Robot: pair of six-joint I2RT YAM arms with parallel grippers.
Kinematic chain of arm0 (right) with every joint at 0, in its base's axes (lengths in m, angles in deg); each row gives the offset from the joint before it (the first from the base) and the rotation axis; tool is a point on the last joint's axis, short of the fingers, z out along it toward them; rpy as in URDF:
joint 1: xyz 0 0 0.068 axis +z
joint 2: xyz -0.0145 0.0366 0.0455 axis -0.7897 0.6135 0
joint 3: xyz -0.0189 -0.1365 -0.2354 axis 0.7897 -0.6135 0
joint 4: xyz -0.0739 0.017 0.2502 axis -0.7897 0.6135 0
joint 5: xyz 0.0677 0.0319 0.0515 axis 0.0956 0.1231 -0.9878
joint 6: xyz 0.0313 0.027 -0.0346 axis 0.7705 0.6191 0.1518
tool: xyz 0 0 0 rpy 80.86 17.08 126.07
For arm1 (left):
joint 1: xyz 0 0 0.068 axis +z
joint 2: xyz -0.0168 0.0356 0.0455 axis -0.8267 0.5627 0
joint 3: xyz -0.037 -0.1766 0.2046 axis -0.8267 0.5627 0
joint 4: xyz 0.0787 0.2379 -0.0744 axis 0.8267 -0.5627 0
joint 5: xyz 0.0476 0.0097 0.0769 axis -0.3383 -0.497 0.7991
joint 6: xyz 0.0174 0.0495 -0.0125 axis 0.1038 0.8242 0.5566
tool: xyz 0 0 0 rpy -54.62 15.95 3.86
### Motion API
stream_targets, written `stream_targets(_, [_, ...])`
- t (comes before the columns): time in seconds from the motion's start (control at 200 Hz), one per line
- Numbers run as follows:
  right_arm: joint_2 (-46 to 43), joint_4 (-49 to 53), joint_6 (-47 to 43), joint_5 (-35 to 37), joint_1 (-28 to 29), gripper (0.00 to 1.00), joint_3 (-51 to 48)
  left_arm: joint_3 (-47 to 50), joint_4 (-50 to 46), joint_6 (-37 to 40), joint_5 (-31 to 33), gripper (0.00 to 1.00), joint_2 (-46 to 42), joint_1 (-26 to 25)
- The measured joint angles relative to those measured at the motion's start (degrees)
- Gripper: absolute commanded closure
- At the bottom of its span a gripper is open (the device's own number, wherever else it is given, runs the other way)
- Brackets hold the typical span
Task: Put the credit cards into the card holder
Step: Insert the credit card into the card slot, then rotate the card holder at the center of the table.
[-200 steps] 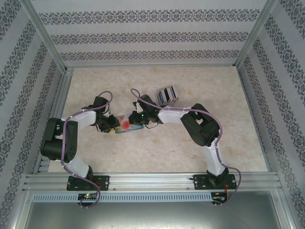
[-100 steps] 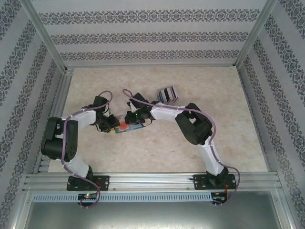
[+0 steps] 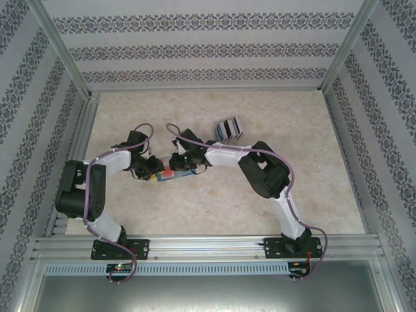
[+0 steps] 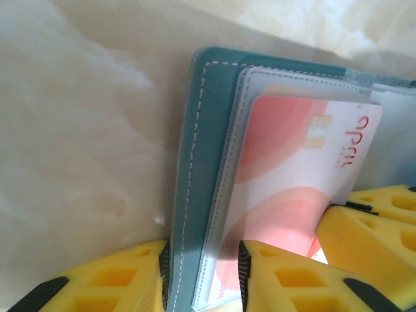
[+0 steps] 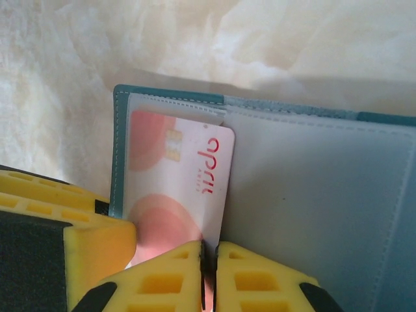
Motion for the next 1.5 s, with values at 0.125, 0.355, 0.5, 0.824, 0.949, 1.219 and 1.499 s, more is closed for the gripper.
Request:
stream_targets(0.125, [-0.26,-1.05,0.33,0.74,0.35,0.83,-0.70,0.24,2.14,-0.42,0.35,0.65,-1.11,0.00])
stream_targets(0.355, [-1.36,-2.34,0.35,1.81,0.81,0.73,-2.32,1.51,5.29,-2.58,0.11,0.66,-4.28,0.00])
stream_targets(0.5, [-3.34,-2.49,0.44,2.32,1.55,0.64,-4.52,1.51,6.60,-3.43,-0.31,0.66,-5.97,0.00])
stream_targets(0.824, [-10.84,-0.35,-1.05,4.17,2.86,0.53,-11.10,1.46,6.58,-3.45,-0.55,0.65,-8.13,0.00])
stream_targets(0.949, [-14.32,-0.24,-1.22,5.18,2.86,0.52,-13.53,0.94,6.58,-3.45,-0.63,0.65,-7.93,0.00])
stream_targets(1.219, [-19.76,-0.50,-1.62,7.28,2.54,0.51,-19.39,-1.05,6.54,-3.23,-0.96,0.65,-4.87,0.00])
stream_targets(1.499, [-23.30,-0.85,-1.60,9.66,0.20,0.50,-23.98,-5.27,6.54,-2.95,-1.68,0.65,1.66,0.00])
